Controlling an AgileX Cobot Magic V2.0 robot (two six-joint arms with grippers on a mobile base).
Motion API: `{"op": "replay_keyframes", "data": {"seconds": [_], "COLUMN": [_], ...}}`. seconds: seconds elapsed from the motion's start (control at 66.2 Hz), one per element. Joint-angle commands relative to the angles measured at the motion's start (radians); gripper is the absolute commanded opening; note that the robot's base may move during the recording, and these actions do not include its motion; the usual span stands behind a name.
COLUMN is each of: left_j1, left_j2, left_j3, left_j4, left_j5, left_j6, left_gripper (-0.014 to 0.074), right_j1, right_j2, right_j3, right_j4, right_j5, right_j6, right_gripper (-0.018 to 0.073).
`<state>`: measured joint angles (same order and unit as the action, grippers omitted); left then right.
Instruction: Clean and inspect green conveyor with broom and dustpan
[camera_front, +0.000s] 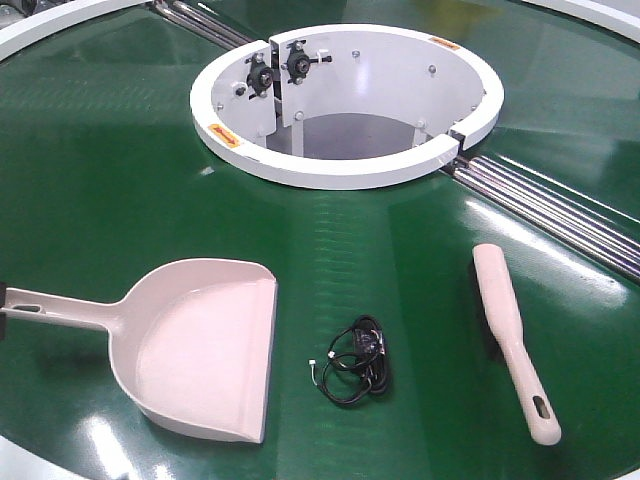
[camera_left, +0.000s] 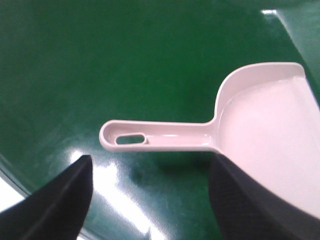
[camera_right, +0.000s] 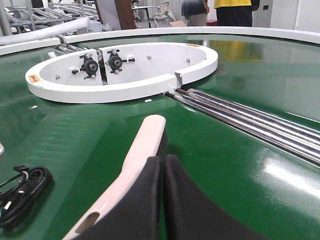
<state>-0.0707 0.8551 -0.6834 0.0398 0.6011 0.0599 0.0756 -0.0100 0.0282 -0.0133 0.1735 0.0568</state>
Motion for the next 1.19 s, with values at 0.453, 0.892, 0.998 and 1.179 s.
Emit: {"op": "replay_keyframes", "data": {"seconds": [0.453, 0.892, 0.998, 1.179], "left_j1": [-0.005, -0.005, -0.005, -0.005], "left_j2": [-0.006, -0.006, -0.006, -0.006], "left_j3": [-0.034, -0.034, -0.034, -0.035], "left_j4": [-0.040, -0.024, -0.025, -0.025], "left_j5": [-0.077, -0.144, -0.142, -0.142], "left_j6": [-0.011, -0.008, -0.008, 0.008], "left_gripper": [0.0481, 0.0481, 0.0481, 0.0481], "right_j1": [0.000, 0.000, 0.000, 0.000], "right_j2": [-0.017, -0.017, -0.017, -0.017], "right_j3": [0.020, 0.020, 0.020, 0.020], "right_j4": [-0.002, -0.002, -0.002, -0.002], "right_j5": [-0.077, -0.076, -0.076, -0.076], "right_j6": [-0.007, -0.007, -0.007, -0.007], "right_gripper": [-0.0005, -0.0005, -0.0005, -0.0005]}}
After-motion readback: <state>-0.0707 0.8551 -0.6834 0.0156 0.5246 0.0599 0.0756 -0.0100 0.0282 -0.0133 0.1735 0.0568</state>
